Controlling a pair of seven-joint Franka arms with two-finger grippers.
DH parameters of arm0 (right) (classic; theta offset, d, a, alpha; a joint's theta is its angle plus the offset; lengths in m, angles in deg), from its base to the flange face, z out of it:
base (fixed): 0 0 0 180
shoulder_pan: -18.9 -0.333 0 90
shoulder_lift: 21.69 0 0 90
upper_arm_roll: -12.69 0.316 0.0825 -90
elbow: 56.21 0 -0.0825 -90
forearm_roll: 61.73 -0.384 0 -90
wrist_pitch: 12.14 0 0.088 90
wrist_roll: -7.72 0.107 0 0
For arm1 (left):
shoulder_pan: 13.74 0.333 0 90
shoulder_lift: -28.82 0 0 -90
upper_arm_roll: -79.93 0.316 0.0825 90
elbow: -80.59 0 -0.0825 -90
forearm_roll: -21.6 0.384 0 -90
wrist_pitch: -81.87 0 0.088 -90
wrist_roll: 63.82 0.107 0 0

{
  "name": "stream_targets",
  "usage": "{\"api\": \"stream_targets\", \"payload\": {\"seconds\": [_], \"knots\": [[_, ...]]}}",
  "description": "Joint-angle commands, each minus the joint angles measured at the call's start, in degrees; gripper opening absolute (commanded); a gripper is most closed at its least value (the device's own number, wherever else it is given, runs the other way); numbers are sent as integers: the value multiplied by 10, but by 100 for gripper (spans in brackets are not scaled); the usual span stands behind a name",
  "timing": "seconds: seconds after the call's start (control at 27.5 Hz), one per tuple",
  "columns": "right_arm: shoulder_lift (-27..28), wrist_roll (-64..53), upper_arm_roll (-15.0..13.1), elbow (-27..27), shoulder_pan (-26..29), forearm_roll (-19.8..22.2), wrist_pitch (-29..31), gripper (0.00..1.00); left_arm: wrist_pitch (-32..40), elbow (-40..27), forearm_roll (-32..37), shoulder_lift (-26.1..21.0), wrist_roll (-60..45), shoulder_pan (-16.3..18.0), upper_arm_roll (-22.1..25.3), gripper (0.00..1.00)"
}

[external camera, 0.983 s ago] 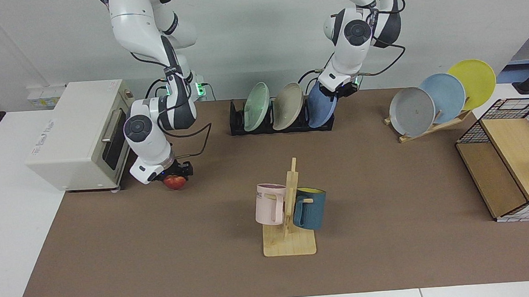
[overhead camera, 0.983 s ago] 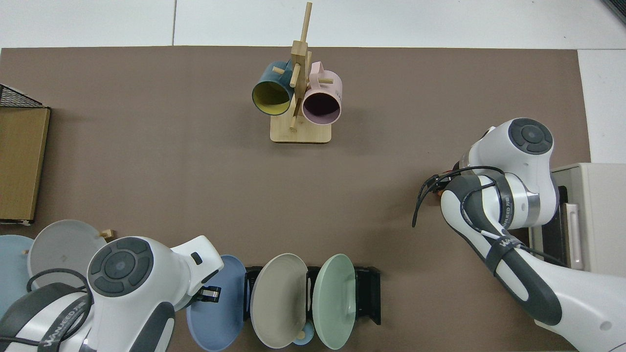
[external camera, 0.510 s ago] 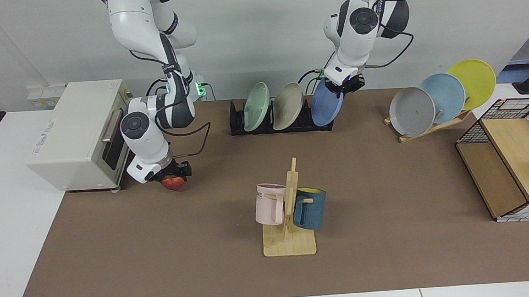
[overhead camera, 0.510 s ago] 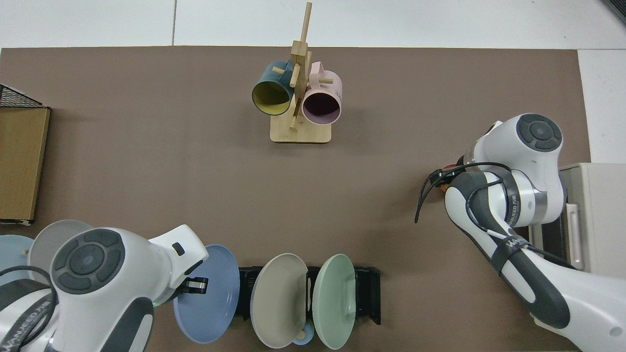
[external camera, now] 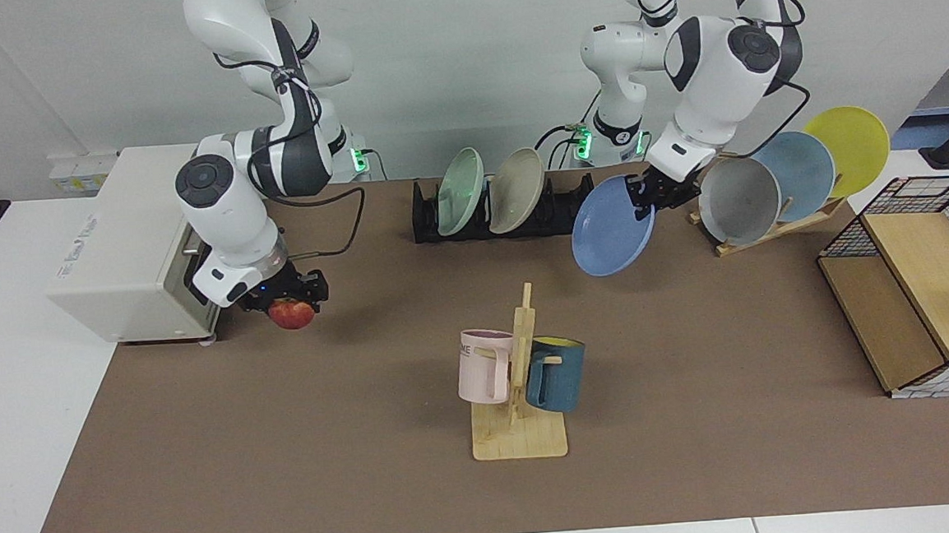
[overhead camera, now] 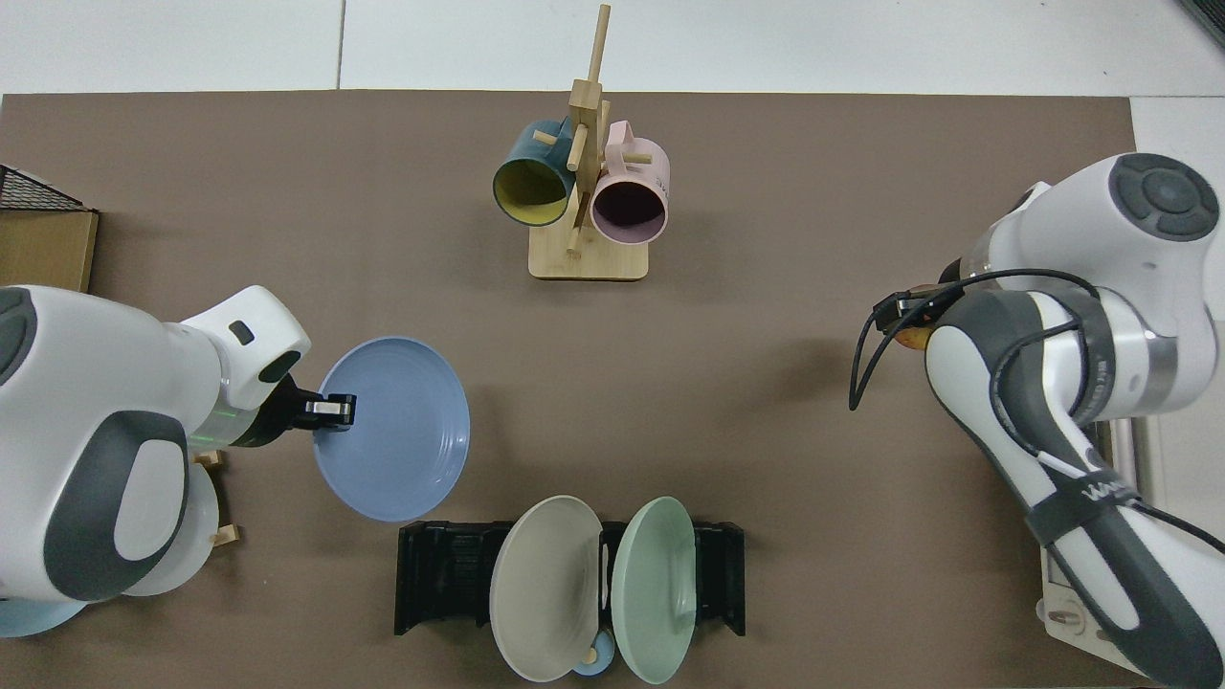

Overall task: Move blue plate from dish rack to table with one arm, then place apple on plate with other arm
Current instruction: 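Lift the blue plate out of the rack with the left gripper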

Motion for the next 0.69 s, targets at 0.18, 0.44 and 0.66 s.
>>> {"api": "stream_targets", "payload": {"seconds": [0.18,0.44,0.66], "knots": [[-27,19,-2,-77,13,-26,-120,0,-109,24,-119,-106,-14,4,-15,0],[-21,23,0,-127,24,-39,-169,0,-217,22,-149,-165,-15,-3,-70,0],[-22,41,1,-125,13,-43,-150,0,-223,21,-153,-171,-12,-5,-94,0]]}}
